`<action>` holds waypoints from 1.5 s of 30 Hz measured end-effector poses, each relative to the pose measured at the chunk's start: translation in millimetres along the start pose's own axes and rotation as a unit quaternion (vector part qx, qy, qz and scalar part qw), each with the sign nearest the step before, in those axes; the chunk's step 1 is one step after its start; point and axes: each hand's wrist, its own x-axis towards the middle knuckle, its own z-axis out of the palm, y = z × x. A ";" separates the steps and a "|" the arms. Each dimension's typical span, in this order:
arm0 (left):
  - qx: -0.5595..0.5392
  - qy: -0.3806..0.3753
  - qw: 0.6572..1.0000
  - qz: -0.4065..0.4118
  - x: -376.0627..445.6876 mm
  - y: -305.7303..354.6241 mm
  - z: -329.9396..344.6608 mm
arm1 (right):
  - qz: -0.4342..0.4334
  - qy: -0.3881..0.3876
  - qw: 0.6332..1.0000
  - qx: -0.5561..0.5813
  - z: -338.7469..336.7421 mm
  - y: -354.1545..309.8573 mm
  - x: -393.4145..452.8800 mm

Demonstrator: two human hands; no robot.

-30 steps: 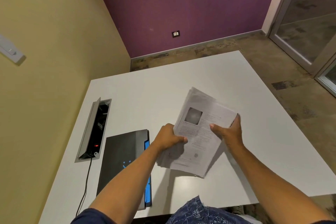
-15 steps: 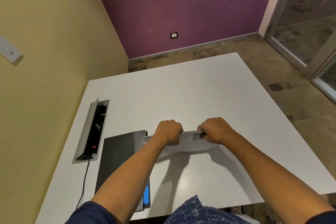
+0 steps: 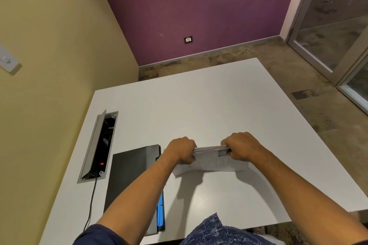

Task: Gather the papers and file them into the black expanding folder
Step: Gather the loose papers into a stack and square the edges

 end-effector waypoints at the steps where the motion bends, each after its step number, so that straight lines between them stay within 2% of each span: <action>1: -0.004 0.001 1.000 0.000 0.9 -0.8 -1.4 | 0.003 0.005 1.000 0.010 -0.9 1.7 1.2; 5: -0.046 -0.015 0.999 -0.015 0.5 -11.8 -7.5 | 0.024 0.004 0.998 0.065 -3.8 13.7 3.7; 8: -0.102 -0.019 0.994 -0.030 -0.2 -30.3 -4.5 | 0.054 0.024 0.973 0.224 0.0 32.8 -0.9; 10: -0.159 -0.005 0.986 -0.041 -4.4 -44.7 1.1 | 0.055 0.060 0.921 0.382 7.3 45.8 -8.0; 12: -0.244 0.015 0.968 -0.057 -9.7 -58.6 10.9 | 0.056 0.101 0.850 0.515 18.5 54.2 -16.1; 14: -0.362 0.032 0.929 -0.073 -15.1 -68.9 22.4 | 0.067 0.128 0.793 0.592 31.4 58.5 -21.8; 16: -0.477 0.044 0.873 -0.089 -20.5 -72.7 31.0 | 0.090 0.135 0.753 0.637 45.2 60.3 -24.1; 19: -0.602 0.076 0.786 -0.121 -26.6 -68.5 40.9 | 0.127 0.118 0.726 0.665 65.2 61.6 -24.3; 21: -0.667 0.082 0.730 -0.126 -28.3 -64.7 46.8 | 0.138 0.102 0.727 0.664 72.7 60.2 -21.9; 23: -0.708 0.065 0.694 -0.118 -26.8 -63.7 54.0 | 0.144 0.095 0.729 0.662 73.1 55.3 -17.5; 26: -0.707 0.052 0.697 -0.108 -21.7 -58.3 59.9 | 0.160 0.105 0.720 0.667 68.6 42.4 -7.8; 30: -0.689 0.091 0.704 -0.147 -13.4 -48.8 61.9 | 0.164 0.149 0.688 0.691 70.4 30.4 -0.9; 33: -0.687 0.079 0.712 -0.124 -13.2 -54.1 59.8 | 0.168 0.172 0.653 0.718 70.2 31.6 -2.2; 35: -0.723 0.072 0.678 -0.107 -16.6 -57.8 57.4 | 0.172 0.175 0.630 0.737 69.1 36.4 -1.2; 39: -0.810 0.031 0.581 -0.077 -19.0 -51.8 62.2 | 0.180 0.120 0.596 0.773 69.7 40.6 4.8; 44: -0.812 0.017 0.572 -0.115 -19.3 -53.0 66.3 | 0.145 0.038 0.537 0.830 67.4 46.1 0.3; 45: -0.820 0.008 0.561 -0.115 -19.3 -56.0 66.4 | 0.140 0.025 0.526 0.838 66.8 47.0 -1.7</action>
